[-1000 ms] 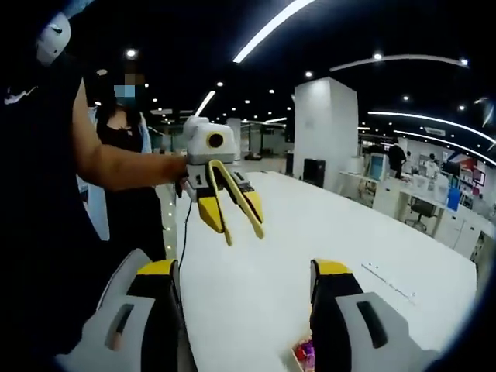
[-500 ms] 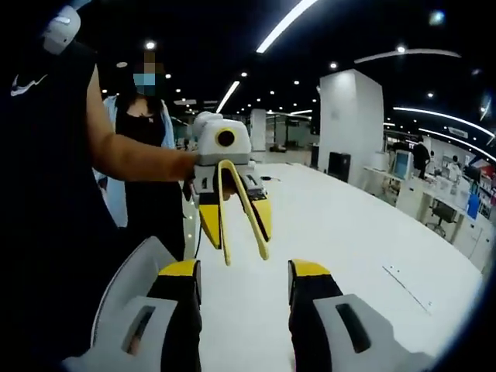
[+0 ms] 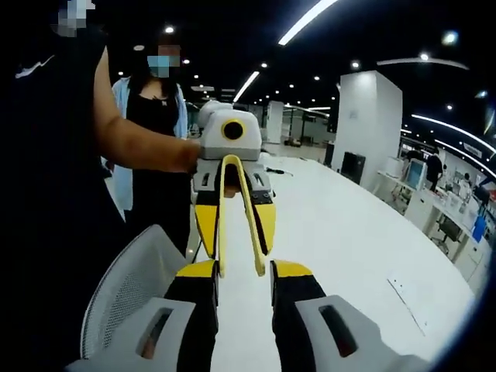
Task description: Place the target food into the container with the food tongs after gripping and lifting it, then release it inside without dropping or visibly crushing the food.
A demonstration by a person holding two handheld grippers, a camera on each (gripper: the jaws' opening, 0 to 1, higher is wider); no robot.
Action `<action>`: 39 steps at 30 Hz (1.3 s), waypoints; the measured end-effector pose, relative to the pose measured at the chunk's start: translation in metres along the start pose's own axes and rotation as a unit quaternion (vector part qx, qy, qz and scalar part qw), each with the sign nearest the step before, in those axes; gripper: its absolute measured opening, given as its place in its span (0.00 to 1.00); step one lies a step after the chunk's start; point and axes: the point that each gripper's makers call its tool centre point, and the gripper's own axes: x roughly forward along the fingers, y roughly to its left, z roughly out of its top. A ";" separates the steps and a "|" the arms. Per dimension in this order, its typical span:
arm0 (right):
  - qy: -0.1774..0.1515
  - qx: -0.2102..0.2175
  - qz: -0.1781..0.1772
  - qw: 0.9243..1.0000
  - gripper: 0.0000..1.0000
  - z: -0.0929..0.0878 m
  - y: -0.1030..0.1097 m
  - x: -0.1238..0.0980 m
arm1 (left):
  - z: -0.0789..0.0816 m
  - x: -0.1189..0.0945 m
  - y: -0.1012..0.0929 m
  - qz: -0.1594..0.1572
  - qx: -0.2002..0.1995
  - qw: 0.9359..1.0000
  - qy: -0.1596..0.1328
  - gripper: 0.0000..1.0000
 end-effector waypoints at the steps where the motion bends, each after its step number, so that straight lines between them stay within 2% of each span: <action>1: 0.000 -0.001 0.007 1.000 0.22 0.000 0.002 0.001 | 0.001 -0.001 0.000 0.001 -0.004 1.000 -0.001 0.21; 9: 0.016 -0.010 0.014 1.000 0.14 -0.004 0.003 0.002 | -0.004 0.000 -0.001 -0.002 -0.011 1.000 0.001 0.19; 10: 0.015 -0.006 0.012 1.000 0.11 -0.004 0.002 0.002 | -0.004 0.000 0.001 0.001 -0.016 1.000 0.002 0.19; 11: 0.013 -0.003 0.011 1.000 0.09 -0.005 0.002 0.001 | -0.008 0.001 0.001 0.003 -0.039 0.999 0.014 0.18; 14: 0.015 0.003 0.009 1.000 0.05 -0.006 0.000 -0.001 | -0.008 0.003 0.005 0.006 -0.040 0.999 0.009 0.18; 21: 0.023 0.005 0.007 1.000 0.04 -0.010 -0.001 -0.008 | -0.008 0.005 0.004 0.000 -0.048 0.999 0.013 0.16; 25: 0.021 0.008 0.006 1.000 0.04 -0.010 -0.003 -0.010 | -0.001 0.000 0.005 0.002 -0.057 0.998 -0.002 0.16; 31: 0.026 0.013 0.006 1.000 0.03 -0.012 -0.004 -0.010 | 0.002 -0.005 0.008 0.011 -0.059 0.998 -0.008 0.17; 34: 0.030 0.013 0.007 0.999 0.03 -0.013 -0.003 -0.012 | 0.006 -0.010 0.007 0.012 -0.062 0.998 -0.022 0.17; 39: 0.028 0.016 0.010 0.999 0.03 -0.013 -0.003 -0.010 | 0.000 -0.012 0.007 0.020 -0.056 0.998 -0.011 0.17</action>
